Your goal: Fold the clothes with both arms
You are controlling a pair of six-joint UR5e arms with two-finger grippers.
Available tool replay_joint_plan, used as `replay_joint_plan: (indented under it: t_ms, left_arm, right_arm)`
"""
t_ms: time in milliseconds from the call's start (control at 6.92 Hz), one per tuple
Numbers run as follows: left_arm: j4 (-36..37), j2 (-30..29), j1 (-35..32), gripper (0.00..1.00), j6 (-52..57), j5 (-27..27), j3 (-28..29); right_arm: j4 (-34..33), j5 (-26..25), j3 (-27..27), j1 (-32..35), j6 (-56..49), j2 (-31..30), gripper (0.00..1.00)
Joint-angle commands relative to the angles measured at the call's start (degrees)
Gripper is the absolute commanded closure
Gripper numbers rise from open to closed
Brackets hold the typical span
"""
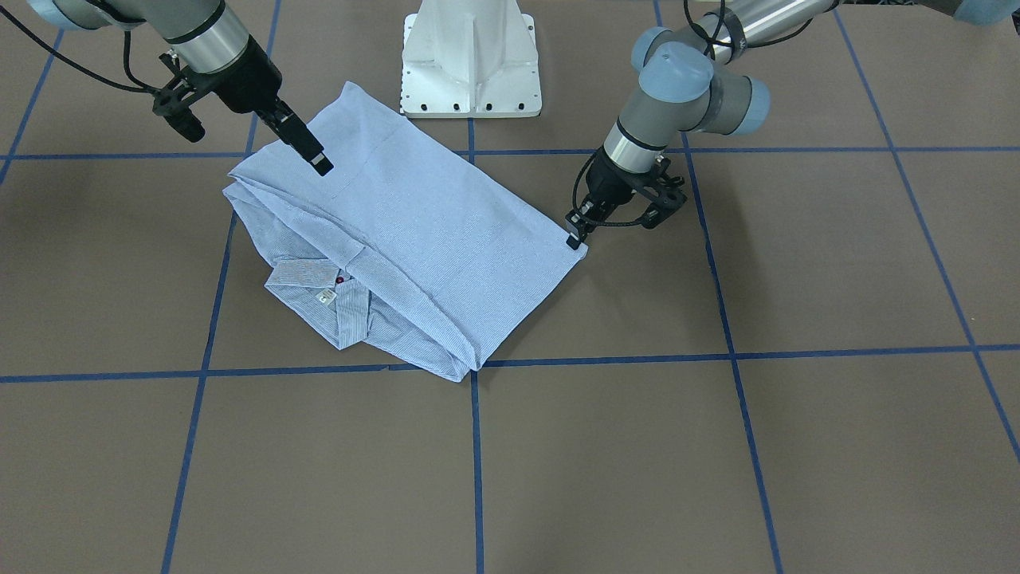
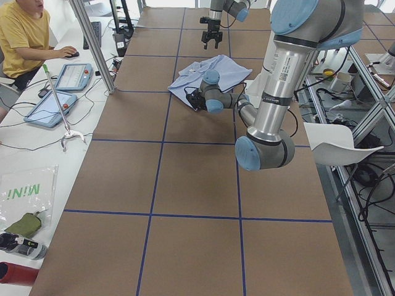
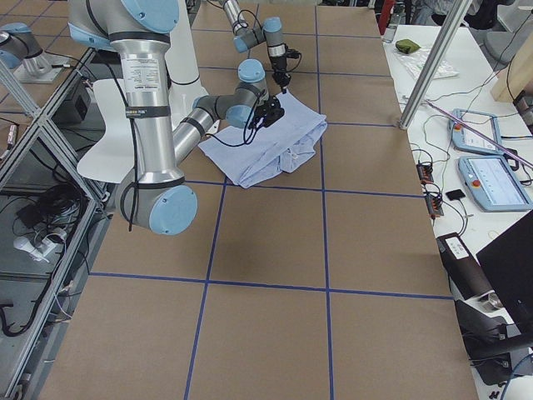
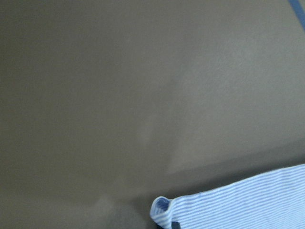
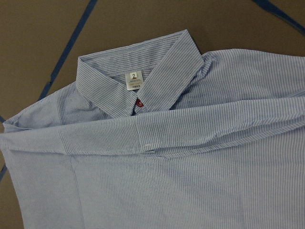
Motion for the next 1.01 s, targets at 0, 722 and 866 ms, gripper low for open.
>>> replay_joint_plan:
  t_ms: [0, 722, 866]
  left_arm:
    - [-0.1, -7.1, -10.3, 1.0, 9.9, -0.5, 8.2]
    - [-14.3, -25.7, -16.6, 0.19, 18.3, -0.1, 41.2]
    - [-14.4, -23.5, -16.8, 0.18, 19.4, -0.6, 38.2]
  right_arm:
    - [0.0, 0.1, 0.0, 0.0, 0.0, 0.0, 0.0]
    - [0.0, -0.6, -2.1, 0.9, -0.1, 3.6, 0.0]
    - [0.0, -0.6, -3.1, 1.3, -2.4, 4.8, 0.0]
